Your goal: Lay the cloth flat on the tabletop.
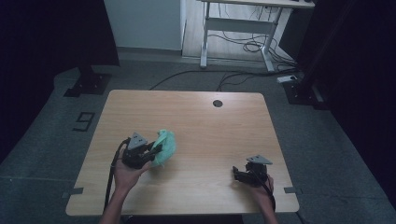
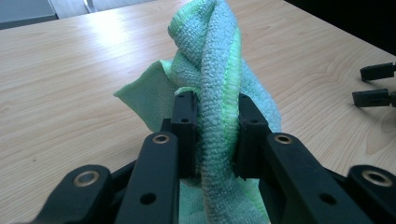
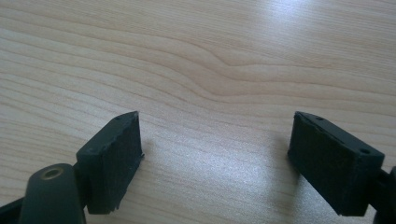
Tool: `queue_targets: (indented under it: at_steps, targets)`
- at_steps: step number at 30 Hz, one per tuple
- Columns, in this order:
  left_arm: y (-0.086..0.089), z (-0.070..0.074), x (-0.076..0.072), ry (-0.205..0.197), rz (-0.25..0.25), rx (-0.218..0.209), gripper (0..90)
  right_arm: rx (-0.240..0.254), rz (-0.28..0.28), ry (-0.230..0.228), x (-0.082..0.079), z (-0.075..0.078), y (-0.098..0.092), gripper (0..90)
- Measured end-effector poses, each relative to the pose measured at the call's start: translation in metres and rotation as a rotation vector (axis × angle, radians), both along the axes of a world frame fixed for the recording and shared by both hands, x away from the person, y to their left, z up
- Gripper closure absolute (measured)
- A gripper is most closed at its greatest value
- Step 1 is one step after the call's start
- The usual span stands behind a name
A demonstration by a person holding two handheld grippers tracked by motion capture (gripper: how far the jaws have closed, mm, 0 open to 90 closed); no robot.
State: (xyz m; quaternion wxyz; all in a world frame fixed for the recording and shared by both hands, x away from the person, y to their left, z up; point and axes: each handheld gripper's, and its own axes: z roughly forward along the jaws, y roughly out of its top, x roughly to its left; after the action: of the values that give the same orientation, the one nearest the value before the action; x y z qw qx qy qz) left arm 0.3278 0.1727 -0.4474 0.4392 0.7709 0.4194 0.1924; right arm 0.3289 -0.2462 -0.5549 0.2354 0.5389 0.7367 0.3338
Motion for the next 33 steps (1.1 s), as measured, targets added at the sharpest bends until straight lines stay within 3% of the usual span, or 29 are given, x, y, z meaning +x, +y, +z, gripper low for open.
queue_targets:
  at_steps: [7,18,26,33]
  targets:
    - [-0.012,0.002,0.005,-0.002,-0.016,0.006,73.8,0.000,-0.006,0.000,0.000,0.000,0.000,17.7]
    - [-0.047,0.004,0.020,-0.005,-0.062,0.019,73.7,0.001,-0.006,0.001,0.000,0.000,0.000,17.7]
    - [-0.078,-0.012,0.034,0.021,-0.095,0.031,73.7,0.002,-0.006,0.001,0.000,0.000,0.000,17.7]
    - [-0.093,-0.028,0.040,0.055,-0.101,0.014,73.3,0.002,-0.006,0.001,0.000,0.000,0.000,17.7]
